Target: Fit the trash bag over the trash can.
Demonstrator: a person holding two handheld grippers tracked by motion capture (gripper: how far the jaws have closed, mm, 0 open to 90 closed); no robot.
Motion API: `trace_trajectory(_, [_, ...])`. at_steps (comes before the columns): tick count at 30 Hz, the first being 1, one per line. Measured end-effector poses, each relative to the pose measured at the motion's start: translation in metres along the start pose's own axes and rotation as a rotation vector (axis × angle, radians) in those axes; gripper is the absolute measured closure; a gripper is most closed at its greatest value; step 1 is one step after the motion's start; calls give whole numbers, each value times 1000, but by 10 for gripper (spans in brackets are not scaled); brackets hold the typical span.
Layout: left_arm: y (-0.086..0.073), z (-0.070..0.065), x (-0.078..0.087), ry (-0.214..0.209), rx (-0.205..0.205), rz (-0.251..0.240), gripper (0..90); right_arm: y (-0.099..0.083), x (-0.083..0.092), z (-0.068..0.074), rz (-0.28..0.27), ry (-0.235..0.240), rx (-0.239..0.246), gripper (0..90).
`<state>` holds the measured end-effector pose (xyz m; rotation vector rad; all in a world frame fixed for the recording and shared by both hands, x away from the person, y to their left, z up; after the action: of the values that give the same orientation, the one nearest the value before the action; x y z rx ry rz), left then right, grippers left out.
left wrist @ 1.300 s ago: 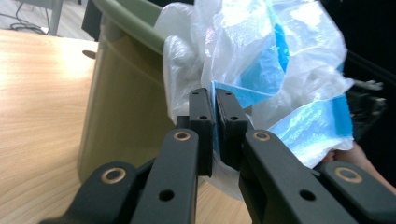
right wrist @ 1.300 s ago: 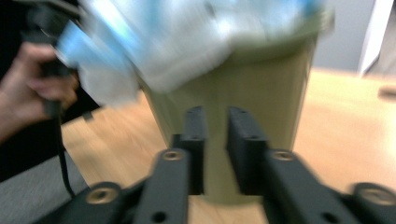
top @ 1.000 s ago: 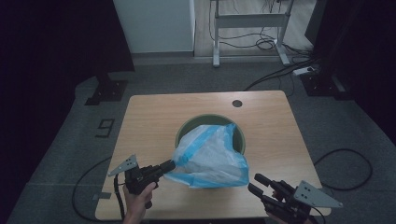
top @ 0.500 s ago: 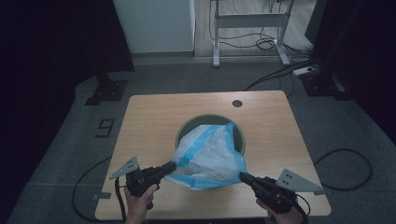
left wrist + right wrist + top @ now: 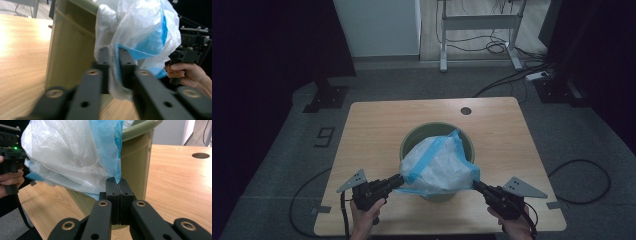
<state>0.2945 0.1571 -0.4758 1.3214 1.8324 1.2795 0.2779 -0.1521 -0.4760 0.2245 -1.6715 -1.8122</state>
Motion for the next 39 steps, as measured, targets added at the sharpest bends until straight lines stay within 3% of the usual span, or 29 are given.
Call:
trace_trajectory(2, [6, -7, 5, -19, -34, 9, 520, 0, 0, 2, -7, 2, 8, 871])
trace_trajectory(6, [22, -19, 14, -13, -108, 20, 403, 2, 2, 5, -14, 3, 29, 861])
trace_trajectory(11, [46, -27, 7, 9, -148, 30, 353, 5, 2, 7, -16, -1, 44, 856])
trace_trajectory(15, [67, -27, -12, 13, -153, 87, 345, 4, 0, 8, -9, -1, 53, 850])
trace_trajectory(17, [74, -24, -23, 0, -141, 147, 369, 3, -1, 8, -5, -3, 56, 848])
trace_trajectory(19, [79, -20, -32, 33, -141, 181, 431, 2, -1, 7, -2, -7, 59, 848])
trace_trajectory(21, [81, -16, -40, 44, -117, 230, 604, 1, -1, 6, -2, -8, 63, 848])
trace_trajectory(23, [81, -16, -46, -21, -79, 267, 829, 0, 0, 5, -2, -13, 68, 846])
trace_trajectory(24, [82, -14, -48, -20, -79, 271, 866, 0, 0, 5, -1, -14, 70, 843])
trace_trajectory(27, [83, -10, -49, -7, -82, 249, 895, -3, 1, 3, 1, -12, 72, 791])
trace_trajectory(30, [85, -9, -47, 0, -83, 210, 896, 5, 12, 3, -47, 29, 92, 591])
trace_trajectory(32, [86, -9, -45, 7, -94, 192, 897, 18, 22, 1, -80, 41, 96, 513])
trace_trajectory(35, [87, -9, -44, 12, -105, 175, 896, 42, 30, -6, -108, 42, 87, 467])
trace_trajectory(39, [87, -9, -44, 13, -113, 153, 896, 70, 18, -10, -99, 69, 77, 424])
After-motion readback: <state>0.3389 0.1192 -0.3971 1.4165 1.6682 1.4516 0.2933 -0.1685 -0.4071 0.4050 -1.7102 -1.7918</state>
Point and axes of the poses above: each handheld gripper's, and its own axes: x roughly backward along the jaws, y roughly out of its top, z roughly to its left, the point moved 7 cm from there along -x, roughly forward along the jaws, and after that the axes turned 8 degrees about -y, right-handed, at the moved point
